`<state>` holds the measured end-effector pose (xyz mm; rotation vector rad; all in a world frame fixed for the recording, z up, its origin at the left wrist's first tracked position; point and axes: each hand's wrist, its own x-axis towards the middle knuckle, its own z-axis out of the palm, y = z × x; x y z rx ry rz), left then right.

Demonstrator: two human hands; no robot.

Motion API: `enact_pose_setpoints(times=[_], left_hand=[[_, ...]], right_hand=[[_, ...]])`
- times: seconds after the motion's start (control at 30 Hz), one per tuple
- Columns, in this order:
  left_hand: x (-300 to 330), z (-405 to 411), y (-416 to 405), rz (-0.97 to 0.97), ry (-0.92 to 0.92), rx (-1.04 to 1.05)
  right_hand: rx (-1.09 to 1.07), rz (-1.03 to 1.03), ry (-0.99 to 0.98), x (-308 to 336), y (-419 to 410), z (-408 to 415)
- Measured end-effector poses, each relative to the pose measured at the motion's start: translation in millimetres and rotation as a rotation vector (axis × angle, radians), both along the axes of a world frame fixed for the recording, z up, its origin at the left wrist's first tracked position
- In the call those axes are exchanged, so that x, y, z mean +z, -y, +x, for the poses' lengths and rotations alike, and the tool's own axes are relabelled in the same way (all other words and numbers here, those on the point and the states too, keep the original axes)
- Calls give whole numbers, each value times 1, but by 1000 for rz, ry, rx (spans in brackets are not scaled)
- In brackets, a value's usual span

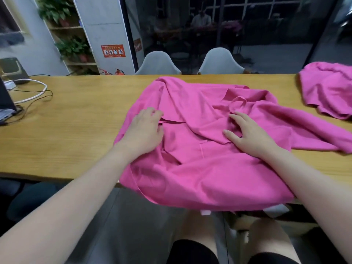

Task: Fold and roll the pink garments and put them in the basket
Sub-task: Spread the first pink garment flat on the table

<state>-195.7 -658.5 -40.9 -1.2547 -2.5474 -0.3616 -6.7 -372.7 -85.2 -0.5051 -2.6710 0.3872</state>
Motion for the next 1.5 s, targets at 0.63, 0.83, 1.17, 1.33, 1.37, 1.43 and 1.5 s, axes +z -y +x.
enact_pose_setpoints(times=[0.63, 0.83, 1.17, 1.33, 1.37, 1.43, 1.5], left_hand=[[-30, 81, -14, -328, 265, -176], [-20, 95, -42, -256, 190, -72], [-12, 93, -140, -371, 345, -127], [-29, 109, -149, -299, 225, -180], [-32, 111, -144, -297, 217, -195], [-34, 114, -132, -300, 212, -225], [-35, 120, -120, -304, 214, -258]], right_hand=[[-181, -44, 66, 3, 53, 120], [-250, 48, 180, 0, 64, 146], [-366, 101, 124, -17, 102, 184], [-401, 110, 84, -11, 122, 204], [-405, 137, 53, -9, 123, 206], [-411, 208, -54, -4, 111, 210], [-436, 204, -120, 4, 83, 210]])
